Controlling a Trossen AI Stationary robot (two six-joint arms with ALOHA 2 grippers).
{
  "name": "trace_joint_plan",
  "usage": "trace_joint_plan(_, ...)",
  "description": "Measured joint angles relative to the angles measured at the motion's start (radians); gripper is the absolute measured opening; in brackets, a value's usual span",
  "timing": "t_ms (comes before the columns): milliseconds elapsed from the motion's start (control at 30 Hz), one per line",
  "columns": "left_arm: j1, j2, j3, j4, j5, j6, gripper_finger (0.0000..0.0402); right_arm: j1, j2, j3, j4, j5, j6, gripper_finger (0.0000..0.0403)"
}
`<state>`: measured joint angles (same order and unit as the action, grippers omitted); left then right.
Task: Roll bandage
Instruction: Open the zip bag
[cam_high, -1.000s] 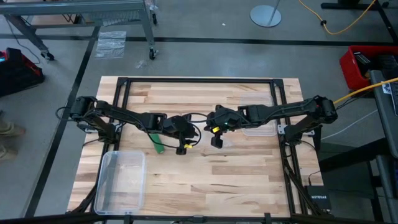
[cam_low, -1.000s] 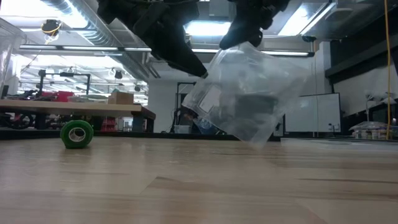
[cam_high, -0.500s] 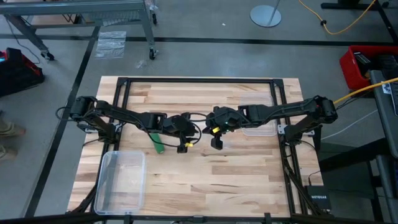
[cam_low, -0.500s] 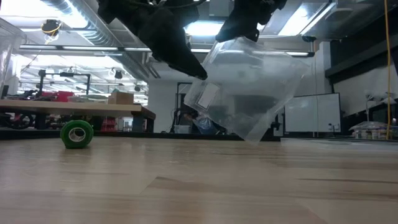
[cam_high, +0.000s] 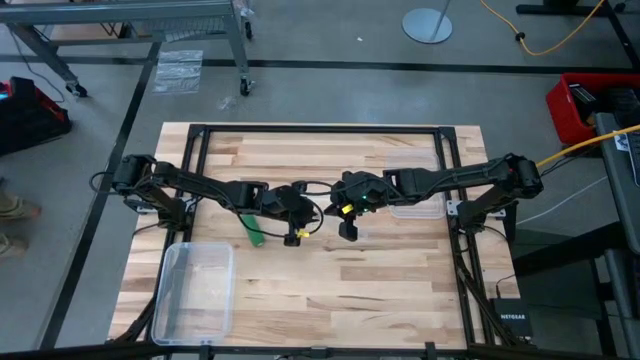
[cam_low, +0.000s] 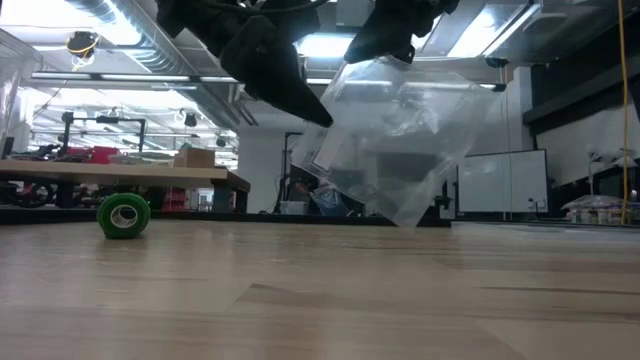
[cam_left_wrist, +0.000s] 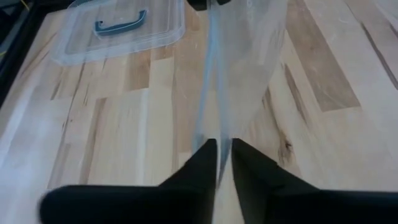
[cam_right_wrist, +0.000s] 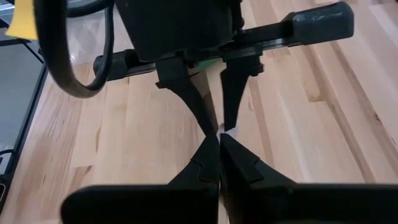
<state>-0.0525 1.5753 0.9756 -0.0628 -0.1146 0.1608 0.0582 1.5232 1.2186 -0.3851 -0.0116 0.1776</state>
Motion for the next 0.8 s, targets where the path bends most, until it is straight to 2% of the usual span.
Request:
trace_joint_plan(67, 0.000, 0.000, 0.000, -0.004, 0.000, 0.000, 0.0010, 0.000, 0.000, 0.000, 0.000, 0.000, 0.000, 0.0004)
trace_joint_plan(233, -0.005, 0.000, 0.000, -0.051, 0.000, 0.008, 0.0002, 0.000, 0.000, 0.000, 0.001, 0.011, 0.000, 0.0025)
trace_joint_plan(600, -0.023, -0.017, -0.001, -0.237, 0.000, 0.009, 0.0000, 0.000, 0.000, 0.000, -0.009, 0.214, 0.000, 0.0068)
trace_joint_plan(700, -0.024, -0.019, -0.001, -0.256, -0.001, 0.009, 0.0000, 0.000, 0.000, 0.000, -0.038, 0.183, 0.000, 0.0084)
trace_joint_plan(800, -0.024, -0.019, -0.001, -0.262, -0.001, 0.014, 0.0000, 0.000, 0.000, 0.000, -0.061, 0.085, 0.001, 0.0101)
